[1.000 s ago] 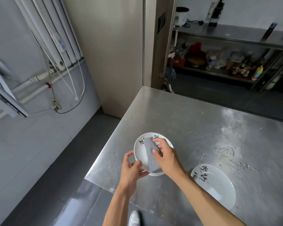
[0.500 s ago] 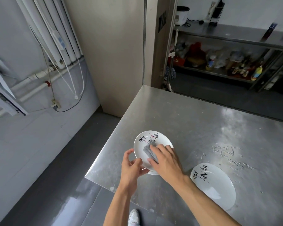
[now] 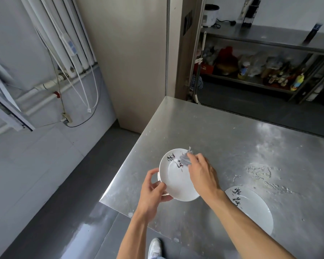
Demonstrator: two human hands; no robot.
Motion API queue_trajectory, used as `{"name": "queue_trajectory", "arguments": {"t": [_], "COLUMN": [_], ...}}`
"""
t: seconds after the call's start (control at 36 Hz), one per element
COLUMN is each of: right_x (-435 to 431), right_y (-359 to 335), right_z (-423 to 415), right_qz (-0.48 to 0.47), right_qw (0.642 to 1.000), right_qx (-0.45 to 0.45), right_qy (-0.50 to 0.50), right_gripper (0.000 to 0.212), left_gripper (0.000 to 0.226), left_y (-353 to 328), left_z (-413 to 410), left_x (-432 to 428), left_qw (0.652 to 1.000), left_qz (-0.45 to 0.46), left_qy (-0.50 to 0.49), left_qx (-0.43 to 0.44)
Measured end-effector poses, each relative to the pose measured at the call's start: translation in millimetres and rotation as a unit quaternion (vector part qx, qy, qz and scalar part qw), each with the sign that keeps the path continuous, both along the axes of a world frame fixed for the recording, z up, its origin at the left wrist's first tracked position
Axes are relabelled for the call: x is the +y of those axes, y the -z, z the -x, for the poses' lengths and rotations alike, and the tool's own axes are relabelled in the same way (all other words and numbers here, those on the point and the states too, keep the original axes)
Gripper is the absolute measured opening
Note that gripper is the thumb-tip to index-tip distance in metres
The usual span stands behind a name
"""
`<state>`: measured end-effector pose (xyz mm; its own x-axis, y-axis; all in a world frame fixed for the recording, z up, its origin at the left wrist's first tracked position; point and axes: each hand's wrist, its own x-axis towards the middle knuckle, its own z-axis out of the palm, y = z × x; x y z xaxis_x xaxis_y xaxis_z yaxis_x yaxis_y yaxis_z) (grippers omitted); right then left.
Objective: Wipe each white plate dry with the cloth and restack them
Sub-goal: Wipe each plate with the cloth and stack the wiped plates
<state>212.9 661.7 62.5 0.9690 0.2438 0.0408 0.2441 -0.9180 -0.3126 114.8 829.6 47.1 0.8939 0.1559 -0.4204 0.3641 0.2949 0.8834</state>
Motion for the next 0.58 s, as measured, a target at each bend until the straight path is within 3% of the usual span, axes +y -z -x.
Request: {"name": "queue_trajectory", "arguments": {"t": [0.19,0.36,0.58], "right_x": [29,40,33], "right_y": [-11,-4,-1], "right_z": [5,22,21], "right_qz": [-0.136,-0.133,-0.076], "right_qw": [0.978,0.960,0.962], "right_qx": [0.032,0.029,0.045], "right_qy": [-0.153,-0.243,-0.259], "right_gripper": [0.049,0.046,0.050], "left_gripper": [0.048,0.039,0.048], "left_y": [-1,1,8], "left_z": [-2,-5,-6], "left_x": [-2,6,17], "left_qw": [0.999,0.994,0.983], "left_qz": [-0.003,0.014,0.040], "left_qy": [0.007,-0.100,-0.177], "left_qx": [-0.032,-0.045,-0.016]}}
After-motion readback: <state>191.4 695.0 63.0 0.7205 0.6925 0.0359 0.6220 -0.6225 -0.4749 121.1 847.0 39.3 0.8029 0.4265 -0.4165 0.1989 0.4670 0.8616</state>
